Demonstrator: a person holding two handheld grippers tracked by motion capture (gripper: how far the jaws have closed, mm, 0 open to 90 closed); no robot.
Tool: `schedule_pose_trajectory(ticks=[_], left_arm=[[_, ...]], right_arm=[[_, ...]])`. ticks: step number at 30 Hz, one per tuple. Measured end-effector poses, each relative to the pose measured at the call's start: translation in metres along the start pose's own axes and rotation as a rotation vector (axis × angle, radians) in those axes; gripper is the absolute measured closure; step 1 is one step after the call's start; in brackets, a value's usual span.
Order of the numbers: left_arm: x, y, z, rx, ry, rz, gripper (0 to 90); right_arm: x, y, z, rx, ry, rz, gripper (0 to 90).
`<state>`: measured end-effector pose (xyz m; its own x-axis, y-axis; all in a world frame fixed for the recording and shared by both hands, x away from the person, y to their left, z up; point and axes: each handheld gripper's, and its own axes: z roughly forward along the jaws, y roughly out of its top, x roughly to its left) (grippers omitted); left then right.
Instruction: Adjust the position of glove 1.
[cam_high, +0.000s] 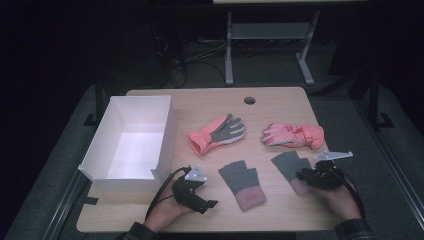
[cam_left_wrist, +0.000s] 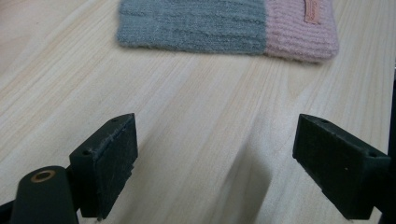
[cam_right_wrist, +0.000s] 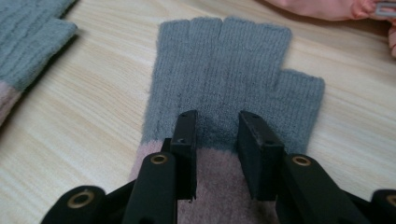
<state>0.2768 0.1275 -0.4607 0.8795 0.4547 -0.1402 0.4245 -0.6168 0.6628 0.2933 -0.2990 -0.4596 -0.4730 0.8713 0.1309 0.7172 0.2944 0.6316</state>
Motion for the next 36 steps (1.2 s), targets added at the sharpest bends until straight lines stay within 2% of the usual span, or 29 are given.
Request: schedule_pose_trajectory(ticks=[6, 11, 13, 20, 27, 36], left_arm=[[0.0, 0.001, 0.001, -0.004, 0.001, -0.006, 13.5], [0.0, 0.0, 0.001, -0.003, 0.0, -0.009, 13.5], [0.0, 0.0, 0.0, 0.007, 0.0, 0.003, 13.5], [0.001, 0.0, 0.0, -0.002, -0.003, -0.007, 13.5], [0.001, 0.0, 0.001, 0.005, -0.002, -0.001, 13.5], [0.001, 0.001, 0.0, -0.005, 0.003, -0.006, 13.5]], right_arm=[[0.0, 0.0, 0.003, -0.001, -0.005, 0.024, 85.8], [-0.003, -0.002, 0.001, -0.023, 0.017, 0.063, 87.1], [-0.003, -0.001, -0.002, -0.033, 0.019, 0.054, 87.3], [0.005, 0.003, -0.011, -0.084, 0.049, 0.047, 87.5], [0.024, 0.011, -0.02, -0.128, 0.122, 0.027, 87.4], [0.059, 0.024, -0.013, -0.143, 0.193, -0.02, 87.4]])
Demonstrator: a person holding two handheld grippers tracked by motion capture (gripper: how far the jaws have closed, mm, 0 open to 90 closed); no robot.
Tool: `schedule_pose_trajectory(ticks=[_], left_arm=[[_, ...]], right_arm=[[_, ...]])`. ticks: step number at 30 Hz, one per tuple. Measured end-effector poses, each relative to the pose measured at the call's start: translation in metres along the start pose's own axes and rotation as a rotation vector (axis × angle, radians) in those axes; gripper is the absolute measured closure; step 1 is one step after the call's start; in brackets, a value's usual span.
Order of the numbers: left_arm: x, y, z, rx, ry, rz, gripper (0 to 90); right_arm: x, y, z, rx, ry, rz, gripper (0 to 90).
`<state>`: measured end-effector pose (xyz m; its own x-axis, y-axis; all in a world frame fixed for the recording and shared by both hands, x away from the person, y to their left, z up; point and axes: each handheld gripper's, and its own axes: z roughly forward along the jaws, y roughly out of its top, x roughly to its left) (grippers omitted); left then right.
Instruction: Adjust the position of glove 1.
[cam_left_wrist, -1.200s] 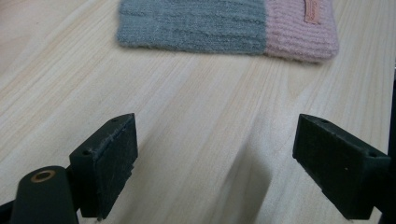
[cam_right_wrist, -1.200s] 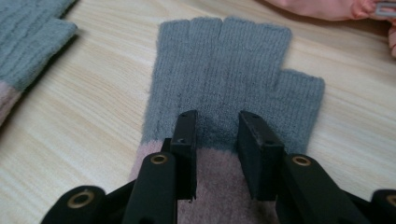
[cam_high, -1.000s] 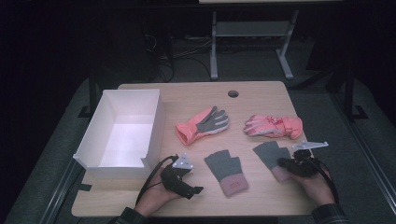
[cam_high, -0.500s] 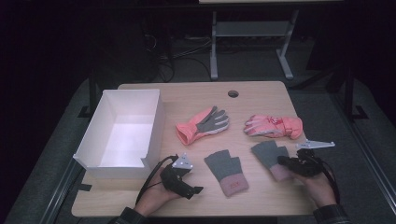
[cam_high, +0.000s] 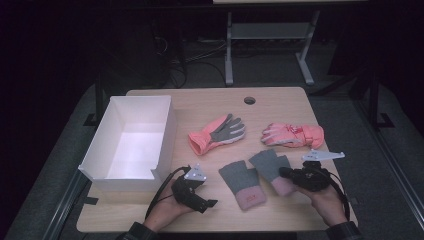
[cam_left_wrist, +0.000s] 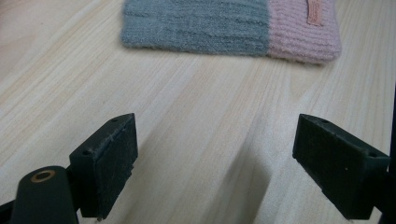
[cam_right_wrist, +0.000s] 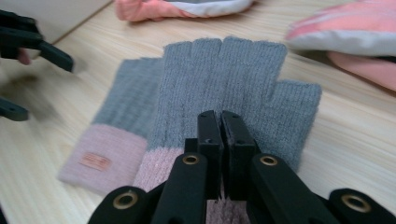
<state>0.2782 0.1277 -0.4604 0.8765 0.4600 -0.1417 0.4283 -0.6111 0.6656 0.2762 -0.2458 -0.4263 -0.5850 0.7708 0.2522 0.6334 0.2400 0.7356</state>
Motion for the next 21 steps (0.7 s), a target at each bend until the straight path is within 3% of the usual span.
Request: schedule_pose_trajectory(ticks=[20, 21], left_arm=[[-0.002, 0.0, 0.0, 0.007, -0.004, 0.005, 13.5], [-0.001, 0.0, -0.001, 0.019, -0.002, 0.023, 13.5]], right_arm=[[0.05, 0.014, 0.044, 0.035, 0.054, -0.059, 87.3], [0.054, 0.016, 0.049, 0.04, 0.052, -0.06, 87.3]])
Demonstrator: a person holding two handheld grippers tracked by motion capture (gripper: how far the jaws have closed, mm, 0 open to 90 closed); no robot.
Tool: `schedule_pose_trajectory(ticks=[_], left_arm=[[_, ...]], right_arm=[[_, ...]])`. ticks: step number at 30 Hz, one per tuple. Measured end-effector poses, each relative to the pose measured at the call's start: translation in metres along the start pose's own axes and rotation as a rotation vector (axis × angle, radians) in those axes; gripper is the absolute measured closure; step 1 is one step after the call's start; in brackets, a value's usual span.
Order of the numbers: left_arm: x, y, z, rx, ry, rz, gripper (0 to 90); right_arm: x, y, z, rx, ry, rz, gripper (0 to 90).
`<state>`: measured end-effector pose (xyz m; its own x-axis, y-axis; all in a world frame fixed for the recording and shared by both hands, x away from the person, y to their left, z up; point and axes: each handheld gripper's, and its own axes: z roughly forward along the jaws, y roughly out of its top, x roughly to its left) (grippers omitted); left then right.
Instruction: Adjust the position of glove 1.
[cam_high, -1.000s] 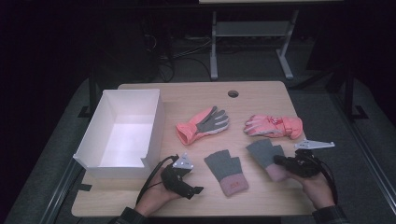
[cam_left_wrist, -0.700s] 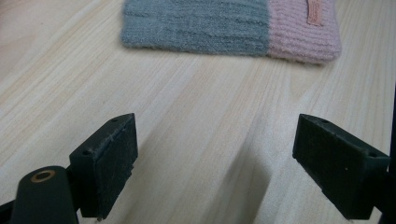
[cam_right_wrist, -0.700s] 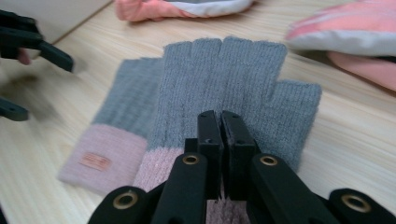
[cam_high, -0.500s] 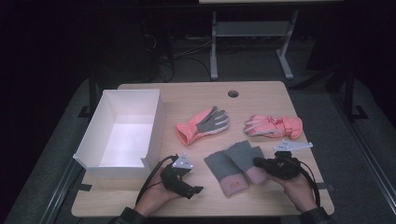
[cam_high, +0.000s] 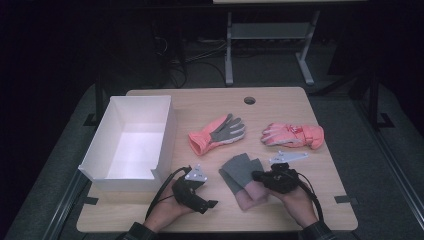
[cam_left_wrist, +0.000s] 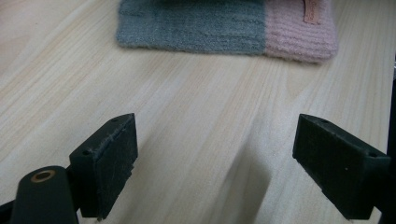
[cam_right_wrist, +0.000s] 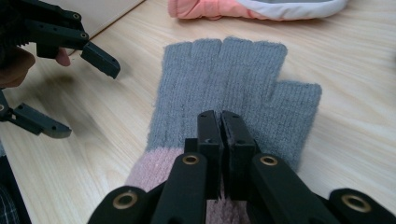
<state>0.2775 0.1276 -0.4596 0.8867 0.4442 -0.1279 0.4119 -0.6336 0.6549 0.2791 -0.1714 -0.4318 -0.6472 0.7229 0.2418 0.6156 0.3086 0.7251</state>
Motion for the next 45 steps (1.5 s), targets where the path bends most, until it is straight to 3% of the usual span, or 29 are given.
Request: schedule_pose_trajectory(ticks=[10, 13, 16, 19, 21, 25, 27, 32, 36, 39, 45], left_arm=[[0.0, 0.0, 0.0, -0.007, -0.002, -0.015, 13.6], [-0.001, 0.0, 0.0, -0.008, -0.003, -0.02, 13.5], [-0.002, 0.001, -0.001, -0.014, -0.016, -0.056, 15.9], [-0.002, 0.002, -0.006, -0.042, -0.036, -0.067, 32.4], [-0.003, 0.004, -0.009, -0.047, -0.051, -0.059, 49.6], [-0.008, 0.01, -0.009, -0.047, -0.087, -0.039, 81.0], [-0.013, 0.013, -0.006, -0.052, -0.096, -0.028, 89.6], [-0.029, 0.024, 0.009, -0.051, -0.115, 0.016, 89.7], [-0.041, 0.032, 0.027, -0.025, -0.13, 0.05, 89.6], [-0.048, 0.035, 0.038, 0.001, -0.135, 0.074, 89.6], [-0.05, 0.036, 0.045, 0.023, -0.122, 0.086, 89.6]], right_arm=[[0.005, -0.001, 0.014, 0.05, -0.013, -0.012, 85.2], [0.004, -0.002, 0.014, 0.045, -0.005, -0.004, 77.0], [0.001, -0.001, 0.01, 0.021, -0.005, -0.022, 71.0], [-0.005, -0.001, -0.001, 0.002, -0.016, -0.053, 82.2], [-0.011, -0.001, -0.01, -0.004, -0.018, -0.066, 88.2], [-0.027, -0.008, -0.025, -0.001, -0.034, -0.078, 89.9], [-0.033, -0.013, -0.031, 0.011, -0.043, -0.078, 90.0], [-0.044, -0.026, -0.039, 0.05, -0.048, -0.101, 90.0], [-0.046, -0.034, -0.032, 0.12, -0.039, -0.098, 90.0], [-0.043, -0.033, -0.026, 0.14, -0.021, -0.106, 90.0], [-0.041, -0.034, -0.019, 0.183, -0.015, -0.115, 90.0]])
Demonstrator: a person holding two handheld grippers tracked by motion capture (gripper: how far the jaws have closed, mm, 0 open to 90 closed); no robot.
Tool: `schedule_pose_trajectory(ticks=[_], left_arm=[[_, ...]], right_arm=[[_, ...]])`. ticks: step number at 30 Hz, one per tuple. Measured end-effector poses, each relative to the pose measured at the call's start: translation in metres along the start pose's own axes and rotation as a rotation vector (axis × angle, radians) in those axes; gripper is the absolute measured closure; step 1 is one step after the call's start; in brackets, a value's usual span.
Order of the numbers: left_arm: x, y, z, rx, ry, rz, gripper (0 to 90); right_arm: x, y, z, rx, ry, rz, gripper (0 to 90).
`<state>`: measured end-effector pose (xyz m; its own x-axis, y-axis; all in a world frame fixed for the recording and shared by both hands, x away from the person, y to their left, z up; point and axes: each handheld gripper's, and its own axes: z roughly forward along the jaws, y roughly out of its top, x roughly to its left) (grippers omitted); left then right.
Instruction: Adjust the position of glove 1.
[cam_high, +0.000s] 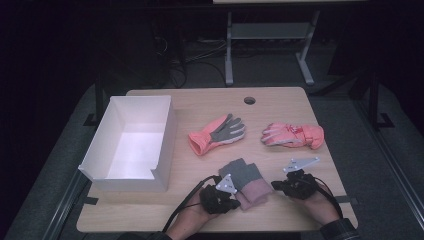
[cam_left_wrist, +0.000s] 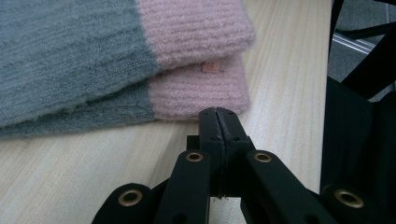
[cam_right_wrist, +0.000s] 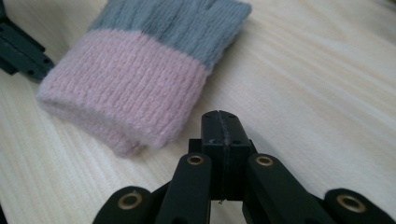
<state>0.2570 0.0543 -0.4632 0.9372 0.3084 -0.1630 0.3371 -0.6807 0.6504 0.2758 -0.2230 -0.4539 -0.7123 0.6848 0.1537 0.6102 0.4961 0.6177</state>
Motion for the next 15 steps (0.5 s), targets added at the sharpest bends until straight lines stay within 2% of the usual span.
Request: schedule_pose_trajectory(ticks=[4, 11, 15], left_arm=[[0.001, 0.0, 0.001, -0.003, -0.002, -0.004, 89.6], [0.003, 0.001, 0.002, -0.007, -0.007, -0.005, 89.7], [0.003, 0.001, 0.002, -0.007, -0.007, -0.006, 89.7]], right_arm=[[0.006, 0.002, 0.001, -0.002, 0.023, -0.024, 90.0], [0.011, 0.004, 0.0, -0.009, 0.062, -0.026, 90.0], [0.017, 0.005, 0.002, -0.011, 0.088, -0.056, 90.0]])
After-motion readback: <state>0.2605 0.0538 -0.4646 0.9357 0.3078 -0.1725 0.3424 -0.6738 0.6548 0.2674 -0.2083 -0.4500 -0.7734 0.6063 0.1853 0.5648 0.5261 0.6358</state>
